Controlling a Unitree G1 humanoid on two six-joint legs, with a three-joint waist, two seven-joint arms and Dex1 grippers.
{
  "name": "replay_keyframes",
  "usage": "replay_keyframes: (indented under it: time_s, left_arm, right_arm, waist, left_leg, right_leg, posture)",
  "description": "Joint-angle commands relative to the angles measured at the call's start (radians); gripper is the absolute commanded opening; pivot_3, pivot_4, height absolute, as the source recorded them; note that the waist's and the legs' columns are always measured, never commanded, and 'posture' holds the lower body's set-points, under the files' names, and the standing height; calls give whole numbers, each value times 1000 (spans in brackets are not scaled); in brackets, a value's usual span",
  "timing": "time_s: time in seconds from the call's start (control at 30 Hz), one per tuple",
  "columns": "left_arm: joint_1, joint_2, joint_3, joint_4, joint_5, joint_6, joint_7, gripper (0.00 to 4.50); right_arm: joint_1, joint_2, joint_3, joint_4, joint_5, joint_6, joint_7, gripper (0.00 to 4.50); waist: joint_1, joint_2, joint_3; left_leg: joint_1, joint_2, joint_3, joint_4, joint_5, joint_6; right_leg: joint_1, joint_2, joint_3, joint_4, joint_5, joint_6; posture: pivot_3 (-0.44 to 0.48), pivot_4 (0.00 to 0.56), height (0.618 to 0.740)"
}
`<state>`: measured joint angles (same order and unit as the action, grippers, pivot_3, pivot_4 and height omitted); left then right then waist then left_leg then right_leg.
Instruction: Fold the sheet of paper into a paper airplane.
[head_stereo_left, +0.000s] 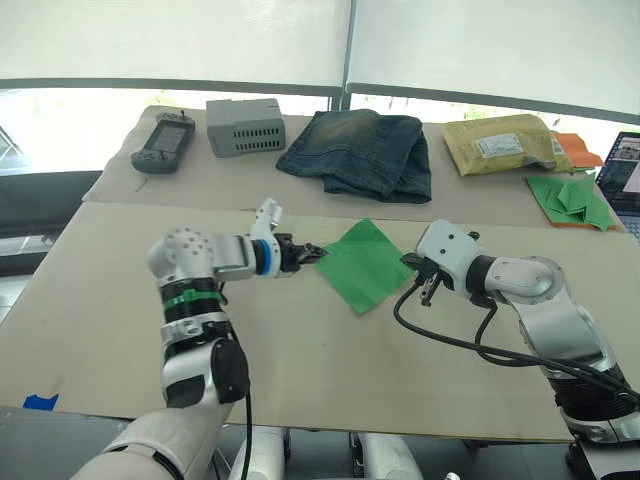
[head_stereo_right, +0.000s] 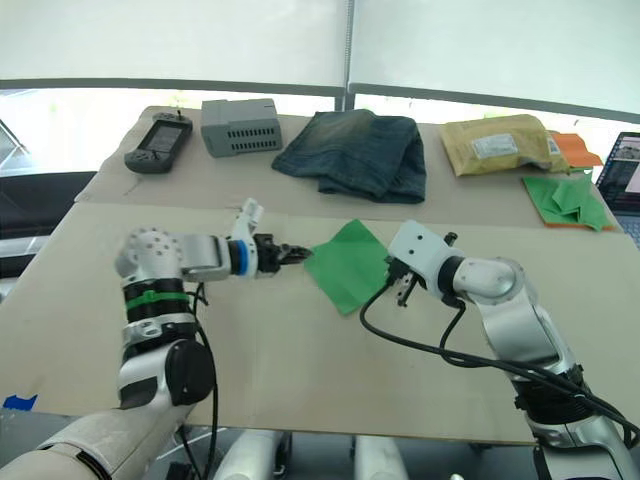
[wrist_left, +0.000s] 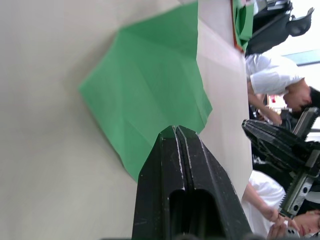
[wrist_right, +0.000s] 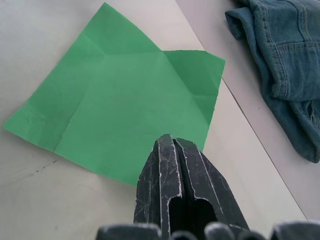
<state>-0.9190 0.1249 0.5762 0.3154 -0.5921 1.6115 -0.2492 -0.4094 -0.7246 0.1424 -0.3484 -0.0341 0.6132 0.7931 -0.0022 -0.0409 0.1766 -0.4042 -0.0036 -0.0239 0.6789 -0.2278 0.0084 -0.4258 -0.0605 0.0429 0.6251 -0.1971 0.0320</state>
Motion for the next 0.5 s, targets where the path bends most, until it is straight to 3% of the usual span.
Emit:
replay_keyframes:
  time_s: [0.03, 0.07, 0.27, 0.5]
  left_arm:
    - [-4, 68, -78, -82, -41, 3, -35, 529]
    - [3, 71, -81, -81, -34, 3, -31, 672]
    - [-1, 3, -41, 3, 10, -58, 16, 2760]
    - [-31, -64, -65, 140, 39, -201, 54, 2760]
  right_arm:
    - [-14, -7, -13, -5, -4, -24, -15, 0]
    - [-16, -4, -8, -1, -5, -27, -16, 0]
    - [-28, 2, 3, 13, -6, -35, -20, 0]
    - [-23, -8, -14, -9, -2, -19, -23, 0]
  waist:
    - [2, 0, 0]
    - [3, 0, 0]
    - [9, 0, 0]
    - [1, 0, 0]
  left_leg:
    - [0, 0, 0, 0, 0, 0]
    - [0, 0, 0, 0, 0, 0]
    - [0, 0, 0, 0, 0, -1]
    - [0, 0, 0, 0, 0, -1]
  right_leg:
    - [0, 0, 0, 0, 0, -1]
    - [0, 0, 0, 0, 1, -1]
    - [0, -1, 0, -1, 1, -2]
    - [0, 0, 0, -1, 1, -2]
  posture:
    - [0, 150, 728]
    - [0, 150, 728]
    - [0, 150, 728]
    - [0, 150, 728]
